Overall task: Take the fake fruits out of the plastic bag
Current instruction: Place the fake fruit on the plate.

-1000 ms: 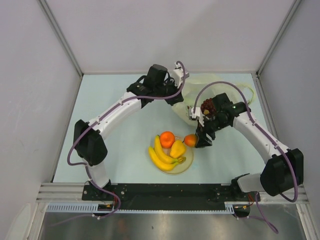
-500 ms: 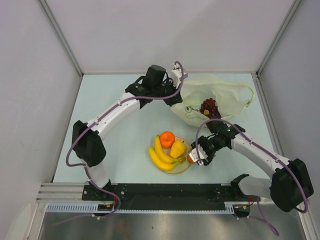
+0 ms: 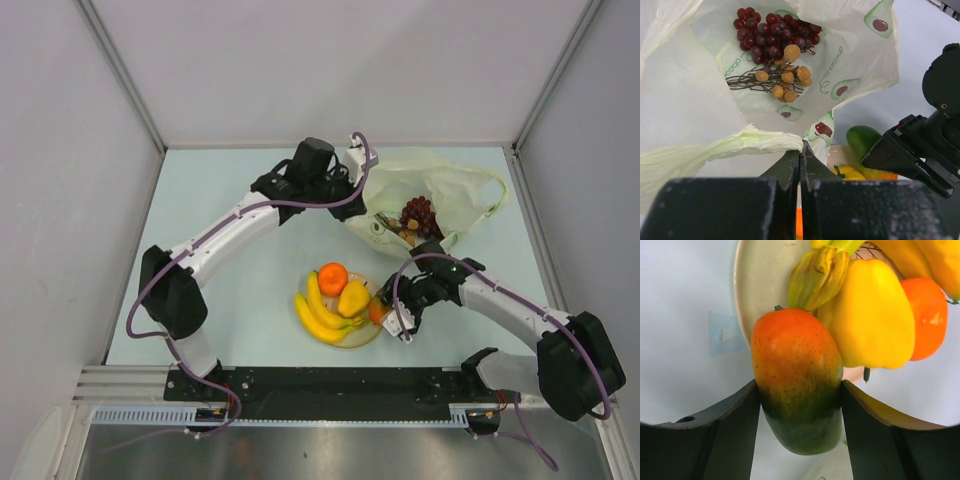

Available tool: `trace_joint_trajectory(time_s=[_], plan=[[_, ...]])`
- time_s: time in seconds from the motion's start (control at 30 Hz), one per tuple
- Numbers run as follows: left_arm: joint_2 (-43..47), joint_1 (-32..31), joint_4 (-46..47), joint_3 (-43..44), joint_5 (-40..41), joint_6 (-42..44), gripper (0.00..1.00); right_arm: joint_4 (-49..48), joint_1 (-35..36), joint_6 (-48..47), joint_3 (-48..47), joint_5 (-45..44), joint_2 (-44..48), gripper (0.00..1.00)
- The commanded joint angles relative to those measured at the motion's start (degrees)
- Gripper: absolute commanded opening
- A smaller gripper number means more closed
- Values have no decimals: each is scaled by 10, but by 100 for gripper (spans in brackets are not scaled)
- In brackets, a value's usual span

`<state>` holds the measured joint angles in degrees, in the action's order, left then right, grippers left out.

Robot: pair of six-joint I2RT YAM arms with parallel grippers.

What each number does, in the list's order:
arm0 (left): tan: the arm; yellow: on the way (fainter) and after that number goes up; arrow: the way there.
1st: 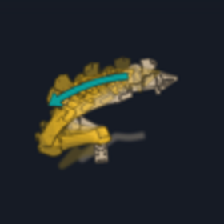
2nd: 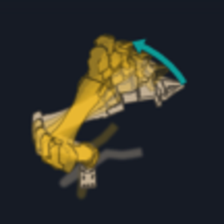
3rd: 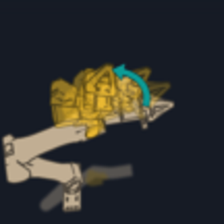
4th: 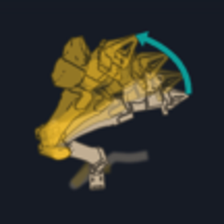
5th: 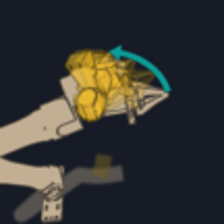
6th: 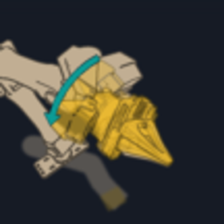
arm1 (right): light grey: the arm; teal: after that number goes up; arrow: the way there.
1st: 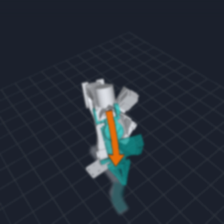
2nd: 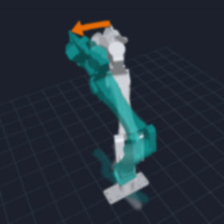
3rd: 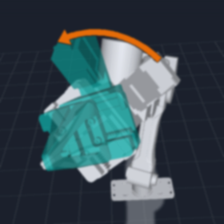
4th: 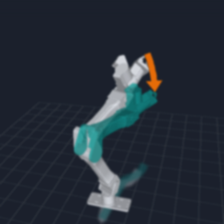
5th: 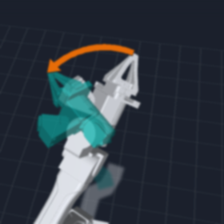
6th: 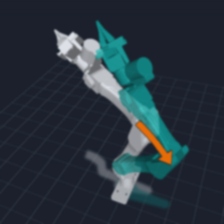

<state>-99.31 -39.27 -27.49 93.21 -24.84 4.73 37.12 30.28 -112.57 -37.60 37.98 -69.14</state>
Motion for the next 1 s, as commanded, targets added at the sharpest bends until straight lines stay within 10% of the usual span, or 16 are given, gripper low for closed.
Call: trace_joint_trajectory(time_s=[0.0,0.47,0.83,0.97], plan=[[30,-3,15,-1,-14,4,0,12,0,-170,3,27,-3,45],[25,-17,16,-1,-10,5,0,-42,-14,-245,39,76,-11,54],[13,-26,19,1,-16,3,0,-42,-63,-312,55,97,-6,99],[3,-26,20,13,-22,-3,0,-27,-100,-317,55,127,20,100]])
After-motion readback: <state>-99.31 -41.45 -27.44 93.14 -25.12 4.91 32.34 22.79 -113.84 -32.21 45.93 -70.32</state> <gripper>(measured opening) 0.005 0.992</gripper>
